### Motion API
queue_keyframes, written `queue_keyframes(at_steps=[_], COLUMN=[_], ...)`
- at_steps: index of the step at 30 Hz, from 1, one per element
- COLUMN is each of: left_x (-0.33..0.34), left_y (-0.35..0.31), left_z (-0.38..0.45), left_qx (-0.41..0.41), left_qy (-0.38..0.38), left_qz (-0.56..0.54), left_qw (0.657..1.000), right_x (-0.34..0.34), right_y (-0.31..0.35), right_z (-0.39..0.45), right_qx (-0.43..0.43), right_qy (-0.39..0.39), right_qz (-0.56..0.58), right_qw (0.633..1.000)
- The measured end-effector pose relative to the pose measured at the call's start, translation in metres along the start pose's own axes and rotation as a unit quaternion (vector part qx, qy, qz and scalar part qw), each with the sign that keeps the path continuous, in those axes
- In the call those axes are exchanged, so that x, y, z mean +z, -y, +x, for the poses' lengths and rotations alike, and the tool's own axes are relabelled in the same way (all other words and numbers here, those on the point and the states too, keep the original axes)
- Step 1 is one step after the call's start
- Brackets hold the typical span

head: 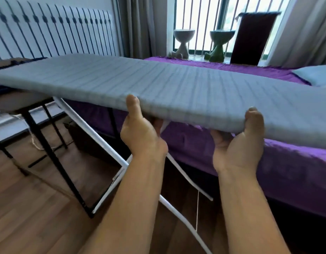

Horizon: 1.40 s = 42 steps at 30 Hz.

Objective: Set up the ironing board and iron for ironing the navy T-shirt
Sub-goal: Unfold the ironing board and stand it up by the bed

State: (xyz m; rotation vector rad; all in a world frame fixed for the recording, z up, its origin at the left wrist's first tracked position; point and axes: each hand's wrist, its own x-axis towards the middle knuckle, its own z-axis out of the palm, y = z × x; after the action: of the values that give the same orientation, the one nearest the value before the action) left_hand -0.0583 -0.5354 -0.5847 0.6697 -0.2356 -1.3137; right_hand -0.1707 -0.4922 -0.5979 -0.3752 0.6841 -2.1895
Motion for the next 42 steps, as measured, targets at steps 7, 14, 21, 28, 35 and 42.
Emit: queue_keyframes(at_steps=[7, 14, 21, 28, 35, 42], left_x=[-0.009, -0.023, -0.045, -0.039, -0.03, -0.023], left_y=[0.004, 0.015, 0.05, 0.07, 0.07, 0.076], left_z=[0.004, 0.007, 0.03, 0.051, 0.048, 0.028], left_qx=[0.017, 0.056, 0.229, 0.289, 0.277, 0.274], left_qy=[0.089, 0.108, 0.184, 0.173, 0.092, 0.137], left_qz=[-0.036, 0.005, 0.364, 0.468, 0.498, 0.443], left_qw=[0.995, 0.993, 0.884, 0.817, 0.817, 0.843], right_x=[0.0, 0.003, 0.003, 0.001, -0.006, -0.022], right_y=[-0.006, 0.004, 0.005, 0.006, 0.013, 0.028], right_z=[-0.004, -0.01, -0.012, -0.009, -0.016, -0.015], right_qx=[-0.022, 0.006, 0.009, 0.02, 0.044, 0.008], right_qy=[0.014, -0.009, -0.001, 0.019, 0.047, 0.059], right_qz=[0.008, -0.004, -0.007, 0.016, 0.057, 0.07], right_qw=[1.0, 1.0, 1.0, 0.999, 0.996, 0.996])
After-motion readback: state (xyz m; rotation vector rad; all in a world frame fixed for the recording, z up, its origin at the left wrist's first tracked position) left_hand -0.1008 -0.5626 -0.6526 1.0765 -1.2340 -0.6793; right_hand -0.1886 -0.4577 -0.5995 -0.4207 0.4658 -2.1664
